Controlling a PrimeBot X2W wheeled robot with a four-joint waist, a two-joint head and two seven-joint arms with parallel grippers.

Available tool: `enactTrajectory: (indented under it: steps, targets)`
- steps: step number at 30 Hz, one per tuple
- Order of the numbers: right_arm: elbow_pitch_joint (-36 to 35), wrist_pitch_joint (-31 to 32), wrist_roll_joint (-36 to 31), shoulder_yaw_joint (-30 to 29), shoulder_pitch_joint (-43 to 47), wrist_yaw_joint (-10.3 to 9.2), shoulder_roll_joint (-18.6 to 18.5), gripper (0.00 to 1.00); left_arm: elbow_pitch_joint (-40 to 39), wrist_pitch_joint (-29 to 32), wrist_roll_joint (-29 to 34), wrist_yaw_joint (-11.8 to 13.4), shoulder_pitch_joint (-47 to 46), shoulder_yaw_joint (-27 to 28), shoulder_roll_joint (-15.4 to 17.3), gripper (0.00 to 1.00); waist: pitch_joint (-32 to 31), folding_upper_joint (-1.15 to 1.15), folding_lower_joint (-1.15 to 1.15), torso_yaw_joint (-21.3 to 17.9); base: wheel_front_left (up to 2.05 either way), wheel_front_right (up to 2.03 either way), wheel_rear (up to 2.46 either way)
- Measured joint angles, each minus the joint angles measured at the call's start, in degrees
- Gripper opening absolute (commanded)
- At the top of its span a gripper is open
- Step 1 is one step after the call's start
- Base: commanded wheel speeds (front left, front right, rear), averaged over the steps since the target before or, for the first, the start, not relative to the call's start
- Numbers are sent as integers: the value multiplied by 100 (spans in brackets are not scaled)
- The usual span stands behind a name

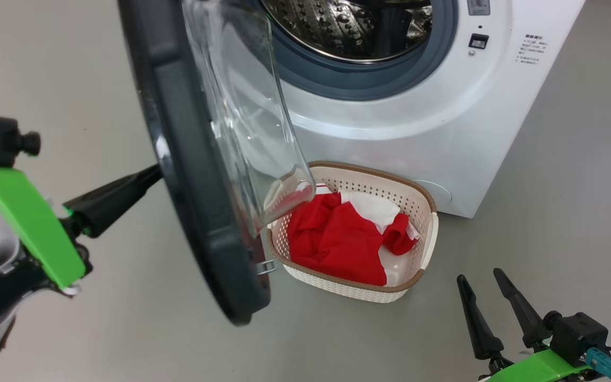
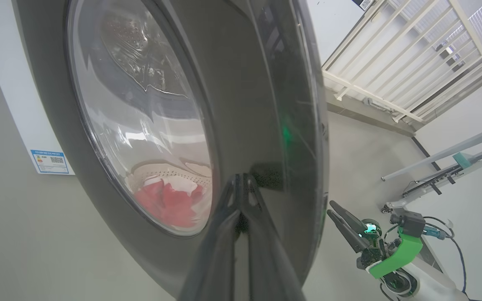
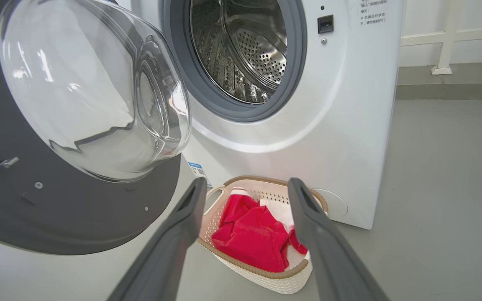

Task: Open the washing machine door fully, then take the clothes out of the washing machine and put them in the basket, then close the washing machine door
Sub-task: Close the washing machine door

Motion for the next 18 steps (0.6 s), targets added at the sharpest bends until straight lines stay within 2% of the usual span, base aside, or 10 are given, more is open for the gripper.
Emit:
enactTrajectory:
  steps: [7,18]
  targets:
    - [-22,0,-4,-40,-4,0,4,100,-126,-328,4,-2,-241,-281,-97,0,86,0,0,-66,0,0,0]
    - [-19,0,-8,-81,-5,0,29,100,110,-1015,-1,-5,-209,-591,-10,0,50,0,0,-37,0,0,0]
